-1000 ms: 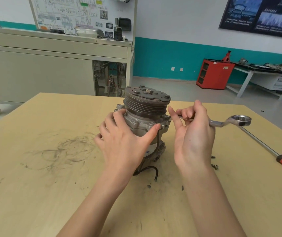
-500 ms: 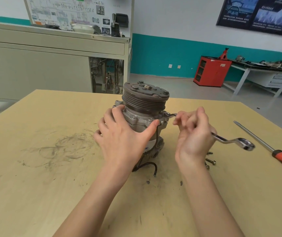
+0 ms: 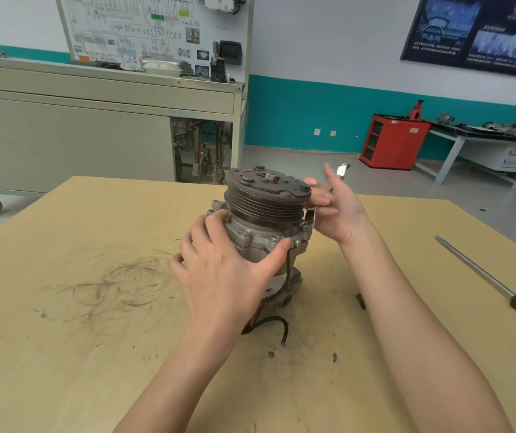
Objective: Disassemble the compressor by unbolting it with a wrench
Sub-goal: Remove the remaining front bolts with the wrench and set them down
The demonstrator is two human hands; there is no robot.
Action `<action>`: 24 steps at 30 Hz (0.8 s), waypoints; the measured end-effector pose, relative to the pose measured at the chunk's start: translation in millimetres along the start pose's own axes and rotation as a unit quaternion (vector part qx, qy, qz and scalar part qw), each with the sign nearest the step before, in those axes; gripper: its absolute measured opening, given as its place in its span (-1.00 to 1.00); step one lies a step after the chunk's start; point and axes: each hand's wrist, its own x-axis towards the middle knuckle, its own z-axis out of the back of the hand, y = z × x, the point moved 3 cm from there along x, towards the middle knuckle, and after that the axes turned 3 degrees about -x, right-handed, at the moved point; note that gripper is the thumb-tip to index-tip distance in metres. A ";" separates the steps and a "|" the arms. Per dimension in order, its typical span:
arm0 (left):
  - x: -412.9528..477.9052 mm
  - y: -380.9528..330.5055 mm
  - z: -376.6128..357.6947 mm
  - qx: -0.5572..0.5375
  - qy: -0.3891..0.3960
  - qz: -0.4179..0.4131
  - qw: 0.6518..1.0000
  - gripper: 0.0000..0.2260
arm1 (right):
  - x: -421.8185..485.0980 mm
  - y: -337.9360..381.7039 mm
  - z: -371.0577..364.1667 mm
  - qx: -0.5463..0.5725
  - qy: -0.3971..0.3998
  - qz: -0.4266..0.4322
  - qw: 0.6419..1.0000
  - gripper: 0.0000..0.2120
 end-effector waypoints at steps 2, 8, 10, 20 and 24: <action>0.1 0.2 -0.3 0.004 0.000 0.000 1.000 -0.14 | -17.4 14.1 -8.1 -0.064 -0.060 0.058 0.994 -0.46; 0.4 1.3 -0.3 0.009 0.005 -0.004 1.000 -0.17 | -82.1 20.9 -46.1 -0.235 -0.149 0.312 0.908 -0.49; 0.3 1.3 -0.1 0.010 0.005 -0.005 1.000 -0.17 | -92.8 4.6 -55.0 -0.290 -0.173 0.367 0.867 -0.52; 1.1 0.1 0.3 0.020 0.012 -0.006 1.000 -0.14 | -106.8 -60.3 -54.5 -0.439 -0.184 0.482 0.735 -0.67; 1.0 0.0 -0.2 0.019 0.009 -0.005 1.000 -0.14 | -109.3 -73.0 -48.9 -0.446 -0.181 0.498 0.722 -0.65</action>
